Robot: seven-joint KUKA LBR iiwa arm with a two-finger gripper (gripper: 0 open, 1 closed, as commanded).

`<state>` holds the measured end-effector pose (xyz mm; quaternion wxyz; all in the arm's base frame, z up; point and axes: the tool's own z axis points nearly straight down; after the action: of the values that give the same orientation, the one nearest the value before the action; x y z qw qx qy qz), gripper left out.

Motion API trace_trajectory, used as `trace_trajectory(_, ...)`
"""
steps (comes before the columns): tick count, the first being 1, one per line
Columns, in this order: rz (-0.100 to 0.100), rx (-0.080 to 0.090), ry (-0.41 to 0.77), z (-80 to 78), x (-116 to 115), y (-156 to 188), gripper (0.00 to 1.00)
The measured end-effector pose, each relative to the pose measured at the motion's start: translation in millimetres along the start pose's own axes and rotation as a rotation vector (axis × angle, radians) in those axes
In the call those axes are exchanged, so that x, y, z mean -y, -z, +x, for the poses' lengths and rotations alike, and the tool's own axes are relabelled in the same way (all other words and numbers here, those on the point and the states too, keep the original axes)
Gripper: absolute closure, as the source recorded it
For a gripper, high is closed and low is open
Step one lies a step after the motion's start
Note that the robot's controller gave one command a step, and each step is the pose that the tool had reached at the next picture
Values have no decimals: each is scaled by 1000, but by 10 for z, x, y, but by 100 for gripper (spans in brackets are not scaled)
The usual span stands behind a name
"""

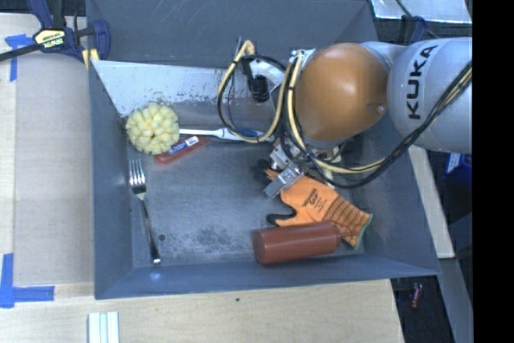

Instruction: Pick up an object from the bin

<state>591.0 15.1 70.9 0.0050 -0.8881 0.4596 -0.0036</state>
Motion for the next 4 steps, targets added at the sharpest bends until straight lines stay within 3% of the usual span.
trace_trajectory(1,1,3,-157,67,53,162,100)
trace_trajectory(2,-2,6,-61,25,51,851,100)
trace_trajectory(3,-5,10,-101,-2,118,1676,100)
trace_trajectory(4,-2,10,-58,-75,-331,2239,100)
